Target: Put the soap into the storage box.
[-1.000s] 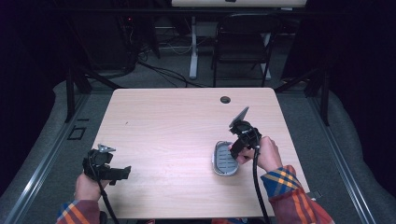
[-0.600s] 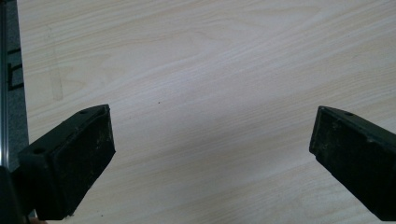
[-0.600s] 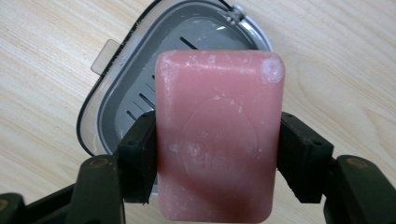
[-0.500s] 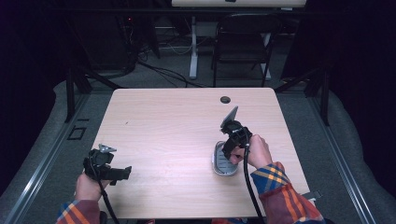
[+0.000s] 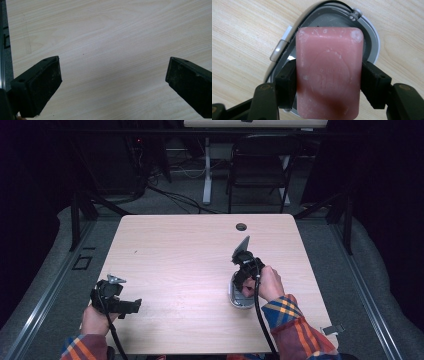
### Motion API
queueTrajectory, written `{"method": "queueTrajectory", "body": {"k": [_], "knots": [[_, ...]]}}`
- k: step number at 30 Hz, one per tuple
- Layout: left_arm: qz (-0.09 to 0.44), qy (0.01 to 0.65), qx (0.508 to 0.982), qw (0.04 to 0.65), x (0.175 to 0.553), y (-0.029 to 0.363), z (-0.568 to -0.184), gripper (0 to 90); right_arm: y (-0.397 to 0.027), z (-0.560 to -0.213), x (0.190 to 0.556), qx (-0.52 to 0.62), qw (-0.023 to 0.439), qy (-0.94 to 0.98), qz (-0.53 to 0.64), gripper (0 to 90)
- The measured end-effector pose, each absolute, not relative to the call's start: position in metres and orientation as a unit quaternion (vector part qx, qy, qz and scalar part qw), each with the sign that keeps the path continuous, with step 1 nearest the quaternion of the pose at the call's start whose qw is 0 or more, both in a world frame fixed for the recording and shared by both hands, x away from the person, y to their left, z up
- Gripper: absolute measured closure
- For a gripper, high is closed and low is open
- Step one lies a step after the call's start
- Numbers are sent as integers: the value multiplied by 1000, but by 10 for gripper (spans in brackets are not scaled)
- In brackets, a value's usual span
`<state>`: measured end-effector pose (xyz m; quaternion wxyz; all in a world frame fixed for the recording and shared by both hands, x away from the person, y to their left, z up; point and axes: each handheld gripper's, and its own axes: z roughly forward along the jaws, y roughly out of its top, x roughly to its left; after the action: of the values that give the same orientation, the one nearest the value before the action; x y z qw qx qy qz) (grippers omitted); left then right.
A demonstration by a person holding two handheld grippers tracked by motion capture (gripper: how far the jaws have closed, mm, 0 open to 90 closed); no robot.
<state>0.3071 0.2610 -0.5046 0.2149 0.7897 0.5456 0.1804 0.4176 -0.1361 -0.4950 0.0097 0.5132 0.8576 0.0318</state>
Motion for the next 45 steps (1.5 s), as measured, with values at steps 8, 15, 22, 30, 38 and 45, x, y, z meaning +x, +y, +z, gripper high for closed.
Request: {"method": "queueTrajectory", "body": {"k": [8, 15, 22, 30, 38, 45], "knots": [[180, 544, 791, 214, 307, 260, -505, 3, -137, -488, 415, 515, -5, 855, 51, 381], [181, 542, 793, 213, 307, 260, -505, 3, -139, -483, 412, 508, -11, 858, 68, 426], [181, 541, 793, 214, 307, 260, -505, 3, -146, -468, 406, 493, -4, 864, 104, 391], [181, 540, 793, 216, 307, 259, -505, 3, -162, -453, 397, 470, 23, 874, 120, 319], [179, 537, 796, 213, 307, 258, -506, 2, -188, -445, 392, 454, 41, 880, 136, 209], [178, 536, 798, 212, 307, 258, -506, 2, -215, -445, 384, 462, 53, 874, 144, 141]]}}
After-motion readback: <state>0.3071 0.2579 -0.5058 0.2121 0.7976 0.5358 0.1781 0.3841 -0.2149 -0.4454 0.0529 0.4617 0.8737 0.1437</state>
